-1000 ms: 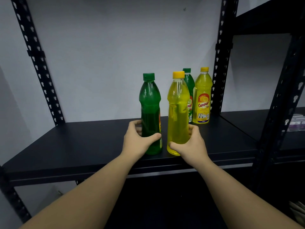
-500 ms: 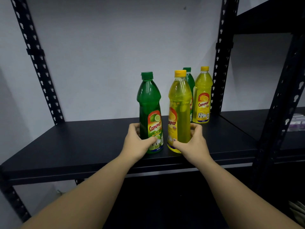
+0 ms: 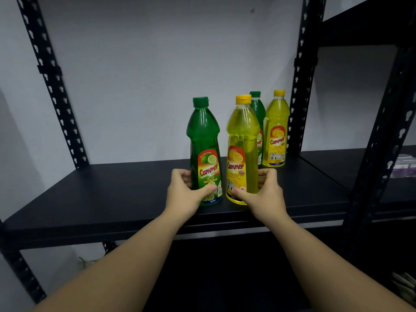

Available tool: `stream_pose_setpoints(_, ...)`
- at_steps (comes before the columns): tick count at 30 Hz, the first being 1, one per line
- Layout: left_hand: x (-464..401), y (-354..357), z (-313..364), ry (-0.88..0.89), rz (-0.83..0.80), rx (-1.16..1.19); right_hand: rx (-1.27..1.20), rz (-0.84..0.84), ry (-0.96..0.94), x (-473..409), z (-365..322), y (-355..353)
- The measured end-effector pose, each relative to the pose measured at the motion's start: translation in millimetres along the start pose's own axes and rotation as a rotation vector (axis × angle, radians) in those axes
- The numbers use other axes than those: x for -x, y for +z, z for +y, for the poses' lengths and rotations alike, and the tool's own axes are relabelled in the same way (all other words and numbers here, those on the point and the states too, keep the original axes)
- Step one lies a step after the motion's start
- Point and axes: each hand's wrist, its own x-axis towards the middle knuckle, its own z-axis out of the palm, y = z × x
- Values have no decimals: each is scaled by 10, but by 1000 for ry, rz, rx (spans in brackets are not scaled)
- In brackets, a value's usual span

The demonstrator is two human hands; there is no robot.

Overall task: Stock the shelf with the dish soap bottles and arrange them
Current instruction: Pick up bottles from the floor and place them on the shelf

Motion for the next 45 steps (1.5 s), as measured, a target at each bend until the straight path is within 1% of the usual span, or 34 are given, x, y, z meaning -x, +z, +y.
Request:
stream_pose_setpoints(3, -2, 1, -21, -1, -19, 43, -8, -101, 10, -35, 18, -44)
stream_pose_setpoints(5, -29, 4, -16, 14, -34, -9, 21, -145, 9, -71, 9, -80)
stream_pose_setpoints(7, -67, 2, -4, 23, -60, -91, 65, -161, 1, -96, -17, -107)
stream_pose_setpoints(9, -85, 12, 8, 6, -79, -123, 85, -167, 2, -108, -24, -107)
stream_pose_setpoints(10, -84, 20, 12, -4, -63, -120, 86, -166, 16, -109, -18, -99)
stream_pose_setpoints(13, -37, 52, 9, -29, 46, -80, 79, -134, 64, -91, -22, -53)
stream_pose_setpoints(16, 10, 87, -7, 22, 133, -187, 118, -68, 76, -75, -71, 51)
stream_pose_setpoints(18, 30, 108, -23, 70, 157, -229, 230, 9, 77, -71, -111, 129)
stream_pose_setpoints(20, 70, 134, -30, 122, 144, -242, 362, 79, 77, -64, -126, 171)
stream_pose_setpoints(22, 121, 169, -33, 183, 103, -263, 416, 89, 66, -56, -127, 157)
stream_pose_setpoints(24, 170, 188, -35, 243, 41, -303, 416, 70, 57, -58, -119, 126)
stream_pose_setpoints(31, 236, 417, 115, 373, -280, -542, 428, 80, 64, -88, 11, -234)
stream_pose_setpoints(37, 59, 802, 285, 334, -552, -688, 413, 118, 120, -228, 238, -633)
stream_pose_setpoints(41, -54, 936, 297, 258, -634, -754, 439, 122, 146, -386, 367, -776)
stream_pose_setpoints(45, -54, 978, 232, 237, -658, -794, 466, 116, 161, -599, 437, -811)
